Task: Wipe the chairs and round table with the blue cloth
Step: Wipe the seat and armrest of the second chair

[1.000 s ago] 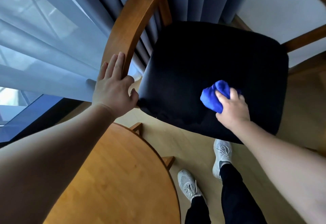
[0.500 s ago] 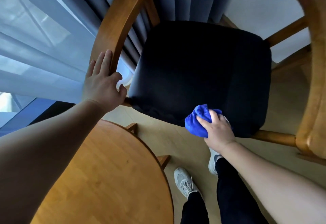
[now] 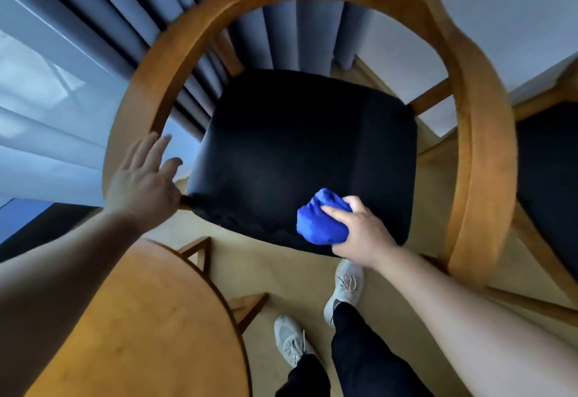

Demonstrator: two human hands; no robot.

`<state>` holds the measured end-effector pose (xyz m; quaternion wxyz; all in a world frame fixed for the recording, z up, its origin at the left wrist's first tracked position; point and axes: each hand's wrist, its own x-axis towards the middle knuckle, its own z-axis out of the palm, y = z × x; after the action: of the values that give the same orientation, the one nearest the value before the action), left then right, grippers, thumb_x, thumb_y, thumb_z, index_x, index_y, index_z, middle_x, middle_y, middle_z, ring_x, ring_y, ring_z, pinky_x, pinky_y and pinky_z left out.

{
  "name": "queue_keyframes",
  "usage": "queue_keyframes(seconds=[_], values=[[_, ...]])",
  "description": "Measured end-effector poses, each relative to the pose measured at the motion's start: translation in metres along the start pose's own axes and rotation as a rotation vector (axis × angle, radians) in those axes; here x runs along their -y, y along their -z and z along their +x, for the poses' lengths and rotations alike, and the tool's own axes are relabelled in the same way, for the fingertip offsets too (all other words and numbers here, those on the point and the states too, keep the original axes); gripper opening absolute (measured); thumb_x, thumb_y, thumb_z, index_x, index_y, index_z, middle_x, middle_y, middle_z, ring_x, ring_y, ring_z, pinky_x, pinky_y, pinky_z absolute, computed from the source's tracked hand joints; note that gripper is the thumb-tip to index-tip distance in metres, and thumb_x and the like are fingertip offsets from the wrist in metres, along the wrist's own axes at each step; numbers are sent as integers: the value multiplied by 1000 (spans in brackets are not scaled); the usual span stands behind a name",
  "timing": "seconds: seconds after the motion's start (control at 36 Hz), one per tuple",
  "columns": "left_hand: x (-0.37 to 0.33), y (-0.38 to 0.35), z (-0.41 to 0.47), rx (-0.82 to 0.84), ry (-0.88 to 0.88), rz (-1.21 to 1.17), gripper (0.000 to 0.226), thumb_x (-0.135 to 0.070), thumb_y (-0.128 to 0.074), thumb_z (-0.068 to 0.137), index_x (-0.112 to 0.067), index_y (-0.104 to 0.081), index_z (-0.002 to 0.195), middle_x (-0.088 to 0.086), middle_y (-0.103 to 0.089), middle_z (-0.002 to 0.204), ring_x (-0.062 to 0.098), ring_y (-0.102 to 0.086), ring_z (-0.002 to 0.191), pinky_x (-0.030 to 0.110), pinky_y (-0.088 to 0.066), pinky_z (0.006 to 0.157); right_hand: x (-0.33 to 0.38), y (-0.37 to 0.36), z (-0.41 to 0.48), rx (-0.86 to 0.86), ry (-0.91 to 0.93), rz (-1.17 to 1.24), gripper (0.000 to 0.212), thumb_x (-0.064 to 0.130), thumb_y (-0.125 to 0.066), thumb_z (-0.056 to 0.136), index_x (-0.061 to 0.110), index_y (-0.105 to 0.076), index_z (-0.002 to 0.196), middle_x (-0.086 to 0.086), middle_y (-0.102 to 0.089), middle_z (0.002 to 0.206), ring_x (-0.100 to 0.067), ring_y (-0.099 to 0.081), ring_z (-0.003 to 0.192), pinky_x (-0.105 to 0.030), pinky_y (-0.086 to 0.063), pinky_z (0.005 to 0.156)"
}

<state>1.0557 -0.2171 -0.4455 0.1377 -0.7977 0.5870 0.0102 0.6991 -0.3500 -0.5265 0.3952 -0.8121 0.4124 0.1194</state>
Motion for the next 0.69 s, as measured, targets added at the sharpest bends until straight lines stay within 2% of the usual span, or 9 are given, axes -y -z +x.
queue_keyframes(seconds=[0.03,0.06,0.11,0.17,0.25,0.33,0.42,0.56,0.69], values=[[-7,0,1,0,-12,-27,42,-16,-67,77,-6,-62,117,23,-39,144,37,-27,138,33,10,117,-2,12,8,-7,10,14,72,24,-67,66,41,-48,133,4,-36,133,-27,-48,115,-27,-39,93],[-15,0,2,10,-26,-68,43,-13,-68,76,-7,-61,118,22,-43,141,37,-31,135,39,0,118,-3,24,17,-22,25,9,70,24,-67,66,42,-49,131,3,-38,130,-28,-49,112,-29,-41,91],[-37,-4,7,64,-59,-175,48,-10,-67,75,-9,-58,121,18,-47,138,36,-38,130,50,-27,111,-9,53,41,-62,26,-44,70,25,-68,66,42,-48,132,2,-39,131,-30,-49,111,-32,-43,91],[-61,-12,12,126,-104,-221,52,-10,-69,74,-10,-58,124,15,-51,137,35,-44,126,48,-37,105,-14,83,69,-108,-6,-97,72,26,-70,67,40,-47,134,0,-38,135,-31,-48,113,-33,-41,93],[-99,-28,19,175,-129,-269,54,-10,-70,71,-12,-61,125,13,-54,135,34,-50,123,44,-37,105,-24,124,110,-180,-35,-164,72,24,-75,65,34,-51,132,-6,-40,135,-35,-50,113,-34,-42,94],[-129,-46,22,172,-151,-354,56,-6,-72,63,-6,-64,118,18,-58,126,38,-56,115,45,-40,102,-36,155,144,-205,-64,-248,80,25,-77,66,32,-46,139,-9,-34,142,-36,-48,119,-34,-39,98],[-149,-60,21,165,-161,-397,56,-6,-73,60,-6,-65,116,17,-61,122,38,-58,111,45,-43,100,-46,175,168,-237,-71,-298,76,24,-77,68,33,-46,137,-11,-36,140,-39,-51,112,-37,-42,97],[-162,-79,10,257,-161,-375,58,-17,-68,70,-13,-59,127,13,-54,133,35,-49,121,47,-38,106,-56,185,194,-272,-66,-347,73,24,-77,67,36,-47,133,-10,-38,136,-39,-52,109,-38,-43,93],[-161,-91,4,318,-178,-327,62,-19,-68,70,-18,-56,132,14,-49,139,36,-42,129,52,-33,110,-72,186,206,-250,-57,-451,76,27,-75,69,35,-44,138,-11,-39,139,-42,-43,117,-45,-40,99]])
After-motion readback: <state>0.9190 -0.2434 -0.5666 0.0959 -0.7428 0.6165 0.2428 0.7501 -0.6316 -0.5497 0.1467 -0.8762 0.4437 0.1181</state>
